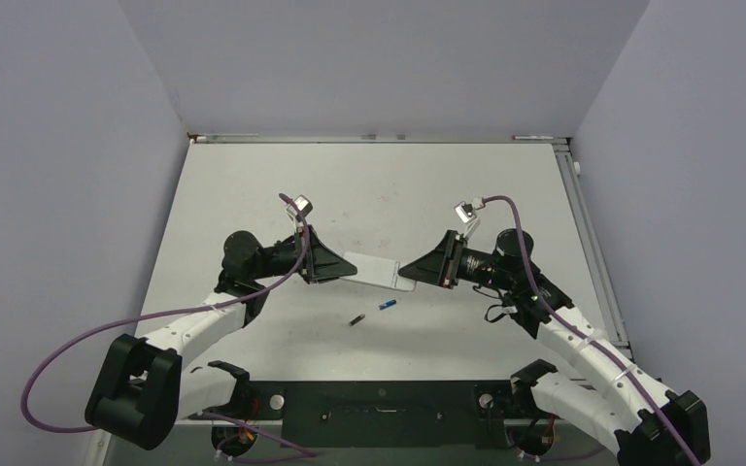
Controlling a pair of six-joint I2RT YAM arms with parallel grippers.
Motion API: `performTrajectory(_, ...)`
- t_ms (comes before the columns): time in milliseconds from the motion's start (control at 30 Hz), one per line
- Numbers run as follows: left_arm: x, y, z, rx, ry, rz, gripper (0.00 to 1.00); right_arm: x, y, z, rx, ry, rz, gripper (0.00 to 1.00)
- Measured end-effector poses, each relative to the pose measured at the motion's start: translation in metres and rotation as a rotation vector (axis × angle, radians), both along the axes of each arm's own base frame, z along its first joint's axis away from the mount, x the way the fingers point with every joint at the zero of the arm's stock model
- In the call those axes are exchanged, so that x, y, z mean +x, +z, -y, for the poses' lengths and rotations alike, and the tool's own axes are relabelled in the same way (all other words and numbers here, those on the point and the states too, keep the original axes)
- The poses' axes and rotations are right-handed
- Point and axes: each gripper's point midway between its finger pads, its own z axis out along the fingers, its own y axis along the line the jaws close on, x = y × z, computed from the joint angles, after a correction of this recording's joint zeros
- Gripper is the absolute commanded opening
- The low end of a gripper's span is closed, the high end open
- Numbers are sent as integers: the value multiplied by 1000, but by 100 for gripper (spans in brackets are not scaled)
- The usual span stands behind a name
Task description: Load the batteries into the remote control
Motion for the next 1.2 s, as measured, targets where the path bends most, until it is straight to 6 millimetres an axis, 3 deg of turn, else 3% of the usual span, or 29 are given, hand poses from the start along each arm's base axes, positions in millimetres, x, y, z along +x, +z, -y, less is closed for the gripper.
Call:
performTrajectory(333, 6, 5, -3, -2, 12, 10, 0, 4, 5, 8, -16, -35, 34, 18)
performTrajectory(500, 13, 2, -6, 5, 34, -9, 0, 6, 5, 13, -26, -57, 45, 9)
performTrajectory(967, 25, 6, -8, 3, 71, 1, 0, 4, -11, 21, -89, -74, 12, 8)
performTrajectory(1200, 31, -4, -13, 34, 95, -10, 0, 17, -5, 28, -170, -126, 50, 8)
